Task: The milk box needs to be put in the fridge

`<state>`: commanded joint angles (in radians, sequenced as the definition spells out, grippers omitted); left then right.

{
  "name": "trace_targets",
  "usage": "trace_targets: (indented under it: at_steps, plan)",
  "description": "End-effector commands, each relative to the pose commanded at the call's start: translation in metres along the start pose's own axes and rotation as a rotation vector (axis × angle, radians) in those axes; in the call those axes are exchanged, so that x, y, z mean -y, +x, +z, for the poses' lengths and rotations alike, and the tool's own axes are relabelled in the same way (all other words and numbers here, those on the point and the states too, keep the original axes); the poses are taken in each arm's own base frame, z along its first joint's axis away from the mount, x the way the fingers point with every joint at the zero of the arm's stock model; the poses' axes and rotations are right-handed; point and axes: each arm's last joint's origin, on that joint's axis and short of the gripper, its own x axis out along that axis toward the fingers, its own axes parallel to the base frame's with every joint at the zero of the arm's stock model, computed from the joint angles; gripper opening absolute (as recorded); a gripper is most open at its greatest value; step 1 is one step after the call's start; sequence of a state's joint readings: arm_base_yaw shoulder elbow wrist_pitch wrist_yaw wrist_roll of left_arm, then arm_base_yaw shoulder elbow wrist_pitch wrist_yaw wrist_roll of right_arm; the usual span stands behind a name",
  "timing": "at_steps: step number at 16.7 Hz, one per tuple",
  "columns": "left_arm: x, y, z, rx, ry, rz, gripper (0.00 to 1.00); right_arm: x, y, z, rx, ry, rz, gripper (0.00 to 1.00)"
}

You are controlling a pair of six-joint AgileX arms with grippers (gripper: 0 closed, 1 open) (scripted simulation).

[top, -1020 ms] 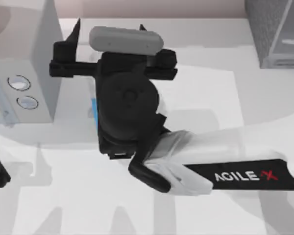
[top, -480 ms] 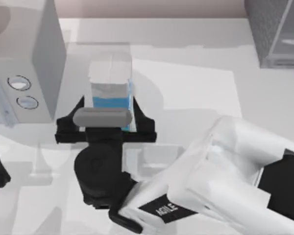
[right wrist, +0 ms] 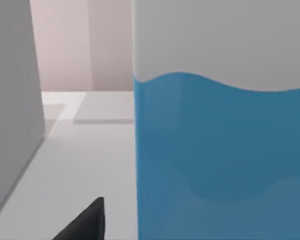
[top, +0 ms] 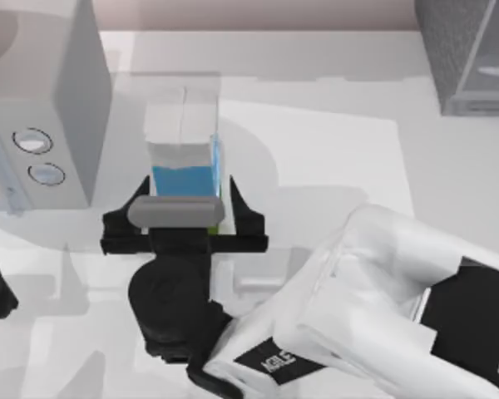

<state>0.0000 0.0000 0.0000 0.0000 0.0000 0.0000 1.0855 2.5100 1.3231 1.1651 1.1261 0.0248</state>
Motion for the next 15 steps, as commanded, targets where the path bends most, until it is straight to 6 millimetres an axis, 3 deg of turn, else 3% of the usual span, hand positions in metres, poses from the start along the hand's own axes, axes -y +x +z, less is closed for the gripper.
trace_targets:
  at_steps: [2, 7, 12, 15]
  plan:
    - [0.0, 0.0, 0.0, 0.0, 0.0, 0.0, 1.0, -0.001, 0.006, 0.0, 0.0, 0.0, 0.0, 1.0]
    - [0.0, 0.0, 0.0, 0.0, 0.0, 0.0, 1.0, -0.001, 0.045, -0.001, 0.0, 0.001, 0.001, 1.0]
    - [0.0, 0.0, 0.0, 0.0, 0.0, 0.0, 1.0, -0.001, 0.049, -0.001, 0.001, 0.001, 0.001, 1.0]
    - [0.0, 0.0, 0.0, 0.0, 0.0, 0.0, 1.0, -0.001, 0.049, -0.001, 0.001, 0.001, 0.001, 0.77]
